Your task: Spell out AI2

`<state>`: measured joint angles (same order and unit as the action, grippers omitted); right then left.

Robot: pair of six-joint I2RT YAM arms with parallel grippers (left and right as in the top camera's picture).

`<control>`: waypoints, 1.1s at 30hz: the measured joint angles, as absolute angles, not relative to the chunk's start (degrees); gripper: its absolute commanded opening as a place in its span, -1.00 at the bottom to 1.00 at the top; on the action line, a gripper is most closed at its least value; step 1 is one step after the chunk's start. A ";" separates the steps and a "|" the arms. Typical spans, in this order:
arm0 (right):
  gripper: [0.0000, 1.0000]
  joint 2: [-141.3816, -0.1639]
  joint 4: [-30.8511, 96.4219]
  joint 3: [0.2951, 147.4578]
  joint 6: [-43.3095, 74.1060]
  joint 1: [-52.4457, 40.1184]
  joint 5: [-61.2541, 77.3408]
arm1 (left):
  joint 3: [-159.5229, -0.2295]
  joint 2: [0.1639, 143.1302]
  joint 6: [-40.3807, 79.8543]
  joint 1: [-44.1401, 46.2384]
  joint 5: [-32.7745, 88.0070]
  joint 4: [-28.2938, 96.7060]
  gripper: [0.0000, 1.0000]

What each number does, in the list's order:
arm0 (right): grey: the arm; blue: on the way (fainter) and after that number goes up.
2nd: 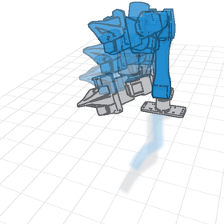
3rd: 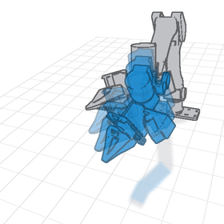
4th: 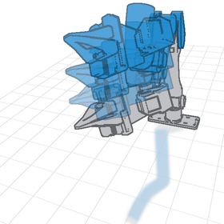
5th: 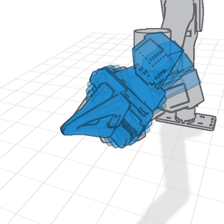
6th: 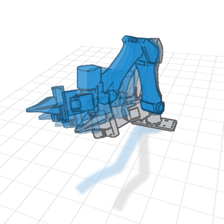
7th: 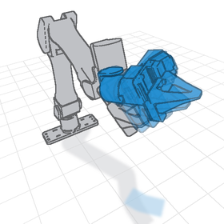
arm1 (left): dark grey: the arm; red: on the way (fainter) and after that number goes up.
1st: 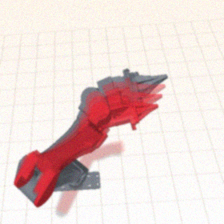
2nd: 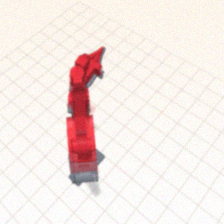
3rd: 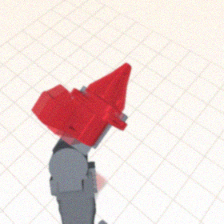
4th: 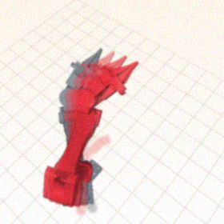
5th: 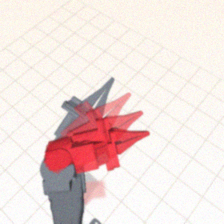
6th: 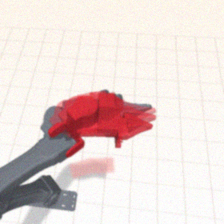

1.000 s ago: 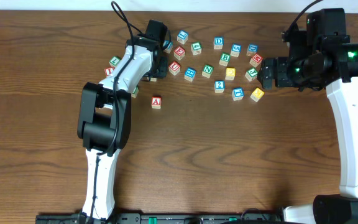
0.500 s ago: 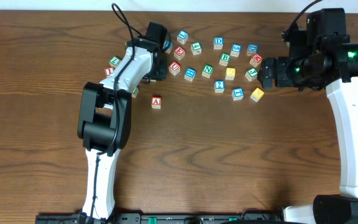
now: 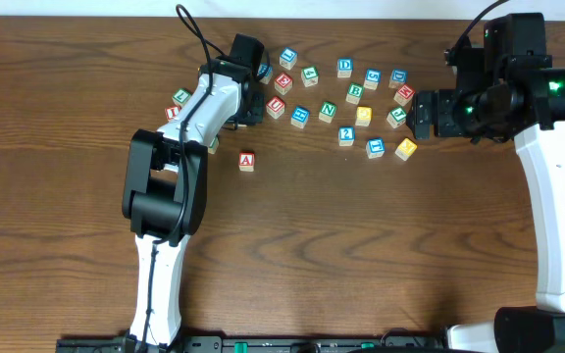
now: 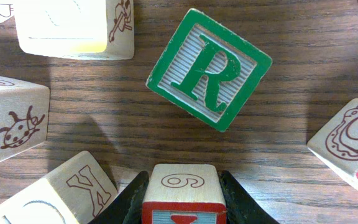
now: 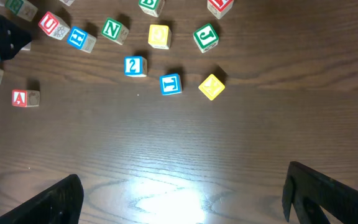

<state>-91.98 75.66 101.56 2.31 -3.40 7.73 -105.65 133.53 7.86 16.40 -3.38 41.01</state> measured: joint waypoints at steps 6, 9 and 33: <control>0.98 -91.98 75.66 101.56 2.28 -3.40 7.73 | -105.82 133.36 7.86 16.40 -3.38 43.13 -0.45; 0.99 -91.98 75.59 101.56 2.28 -3.40 7.73 | -105.82 132.38 7.86 16.40 -3.38 45.12 -0.49; 0.99 -91.98 76.01 101.56 2.31 -3.40 7.75 | -96.29 113.25 18.48 28.18 1.06 54.76 -0.49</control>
<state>-91.98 76.01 101.56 2.31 -3.40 7.75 -96.29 113.25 18.48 28.18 1.06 54.76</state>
